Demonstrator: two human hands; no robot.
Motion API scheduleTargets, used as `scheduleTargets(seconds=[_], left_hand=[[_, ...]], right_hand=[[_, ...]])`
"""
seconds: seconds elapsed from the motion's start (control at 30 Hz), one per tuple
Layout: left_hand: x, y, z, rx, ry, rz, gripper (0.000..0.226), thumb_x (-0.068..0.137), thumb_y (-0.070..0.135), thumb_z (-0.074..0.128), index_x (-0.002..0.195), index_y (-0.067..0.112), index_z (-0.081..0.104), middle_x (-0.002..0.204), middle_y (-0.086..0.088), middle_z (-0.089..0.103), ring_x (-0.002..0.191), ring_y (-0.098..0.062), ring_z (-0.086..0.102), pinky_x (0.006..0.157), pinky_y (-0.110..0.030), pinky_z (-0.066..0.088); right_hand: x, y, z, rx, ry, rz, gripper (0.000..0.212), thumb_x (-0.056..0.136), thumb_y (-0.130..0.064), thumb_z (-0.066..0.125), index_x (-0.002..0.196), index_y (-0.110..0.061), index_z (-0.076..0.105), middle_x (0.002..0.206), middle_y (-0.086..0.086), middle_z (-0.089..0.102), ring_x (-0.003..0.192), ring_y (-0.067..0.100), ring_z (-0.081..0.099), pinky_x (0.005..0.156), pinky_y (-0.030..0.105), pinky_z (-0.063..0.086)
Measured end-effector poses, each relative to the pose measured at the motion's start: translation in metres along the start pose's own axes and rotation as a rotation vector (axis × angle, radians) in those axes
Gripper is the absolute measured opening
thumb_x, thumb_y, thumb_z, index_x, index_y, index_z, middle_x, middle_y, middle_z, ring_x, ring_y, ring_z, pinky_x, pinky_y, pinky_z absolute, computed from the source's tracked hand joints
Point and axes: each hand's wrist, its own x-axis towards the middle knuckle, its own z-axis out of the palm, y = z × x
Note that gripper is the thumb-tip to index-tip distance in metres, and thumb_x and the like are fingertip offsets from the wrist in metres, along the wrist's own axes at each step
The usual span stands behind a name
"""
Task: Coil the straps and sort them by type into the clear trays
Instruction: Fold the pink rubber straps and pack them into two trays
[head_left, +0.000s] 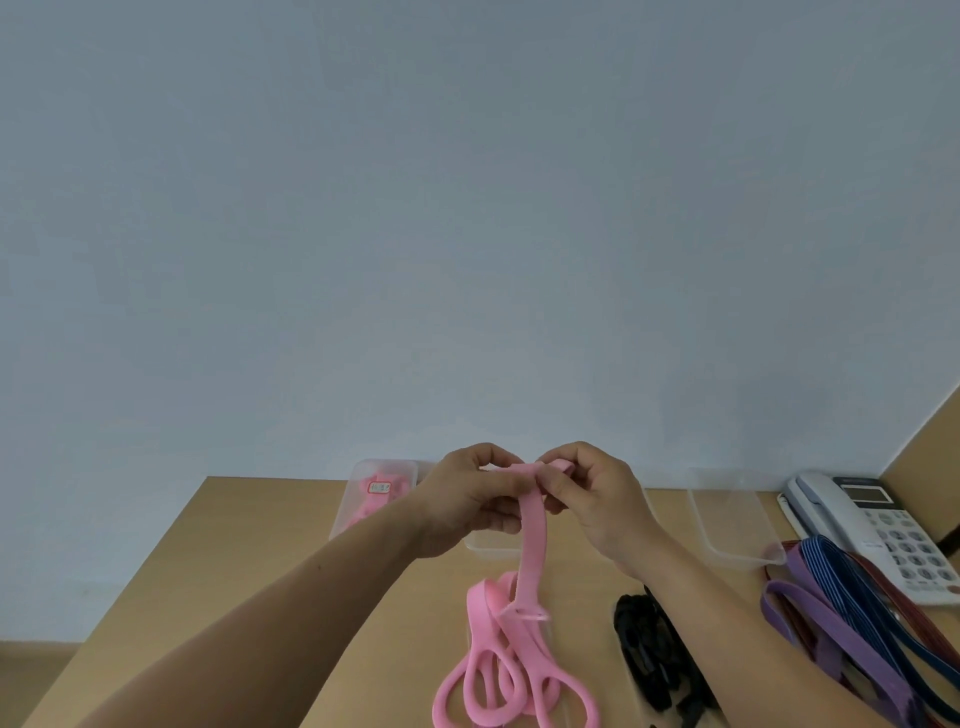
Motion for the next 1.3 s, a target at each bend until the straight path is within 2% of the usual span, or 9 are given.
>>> scheduleTargets(seconds=[0.1,0.33,0.47,0.57,0.77,0.83,0.93,1.13,1.3], left_hand=[[-0.003,0.005,0.000,0.058,-0.051,-0.034,0.027,0.085,0.032,0.071,0.098,0.012,0.057,0.102,-0.015,0.075,0.075,-0.022,0.069,0.068,-0.030,0.056],[-0.002,0.007,-0.001,0.002,0.017,-0.001,0.024,0.087,0.012,0.074,0.106,0.006,0.059,0.091,-0.019,0.071,0.072,-0.026,0.064,0.066,-0.032,0.054],[0.001,0.004,0.000,0.043,0.071,0.106,0.021,0.085,-0.004,0.071,0.101,0.005,0.061,0.085,-0.016,0.068,0.077,-0.029,0.064,0.065,-0.031,0.052],[0.005,0.002,0.003,0.114,0.107,0.174,0.021,0.082,-0.005,0.074,0.096,0.009,0.065,0.077,-0.005,0.066,0.071,-0.020,0.066,0.065,-0.027,0.052],[0.006,0.001,0.004,0.181,0.116,0.182,0.031,0.079,0.005,0.075,0.105,0.011,0.061,0.089,-0.009,0.065,0.075,-0.020,0.063,0.069,-0.028,0.053],[0.005,0.001,0.003,0.216,0.082,0.162,0.016,0.083,0.008,0.074,0.094,0.009,0.062,0.086,-0.008,0.069,0.079,-0.020,0.065,0.072,-0.031,0.052],[0.004,0.001,0.000,0.239,0.086,0.135,0.016,0.086,0.011,0.073,0.090,0.004,0.060,0.084,-0.009,0.072,0.079,-0.020,0.066,0.072,-0.033,0.052],[0.000,0.001,-0.002,0.158,0.081,0.096,0.017,0.088,0.010,0.072,0.095,0.001,0.060,0.090,-0.021,0.073,0.082,-0.029,0.069,0.076,-0.040,0.056],[-0.005,0.004,-0.003,0.039,-0.014,0.030,0.029,0.092,0.032,0.062,0.097,0.003,0.065,0.087,-0.014,0.073,0.079,-0.026,0.068,0.072,-0.034,0.057]], right_hand=[[-0.001,0.000,0.002,-0.013,0.006,-0.049,0.006,0.090,-0.010,0.070,0.089,-0.016,0.069,0.080,0.002,0.071,0.069,0.012,0.066,0.066,0.021,0.053],[-0.004,0.000,0.002,-0.039,0.008,-0.062,0.024,0.086,-0.003,0.071,0.085,-0.027,0.070,0.089,0.002,0.071,0.086,0.026,0.068,0.080,0.035,0.058],[-0.002,-0.004,-0.001,0.086,-0.029,0.023,0.010,0.086,-0.009,0.071,0.092,-0.015,0.068,0.080,0.006,0.069,0.072,0.024,0.066,0.070,0.032,0.057],[0.000,-0.005,-0.002,0.084,-0.021,0.080,0.016,0.088,-0.020,0.072,0.099,-0.011,0.066,0.077,0.008,0.072,0.067,0.022,0.067,0.064,0.028,0.054],[0.004,-0.002,0.000,0.019,-0.003,0.060,0.010,0.089,-0.016,0.071,0.094,-0.008,0.069,0.073,0.009,0.072,0.062,0.018,0.066,0.059,0.026,0.054],[0.006,-0.002,0.000,0.030,0.008,0.043,0.006,0.089,-0.013,0.071,0.094,-0.009,0.068,0.073,0.009,0.072,0.061,0.019,0.066,0.060,0.026,0.054],[0.009,-0.004,-0.001,0.006,-0.018,0.011,0.004,0.090,-0.009,0.069,0.093,-0.009,0.068,0.074,0.008,0.071,0.062,0.019,0.065,0.061,0.027,0.054],[0.007,-0.001,0.004,-0.099,-0.015,-0.083,0.007,0.090,-0.009,0.069,0.090,-0.016,0.067,0.077,-0.001,0.070,0.063,0.013,0.065,0.062,0.023,0.053],[0.004,0.002,0.008,-0.156,-0.017,-0.122,0.011,0.087,-0.014,0.073,0.089,-0.024,0.069,0.083,-0.006,0.070,0.078,0.013,0.068,0.071,0.025,0.056]])
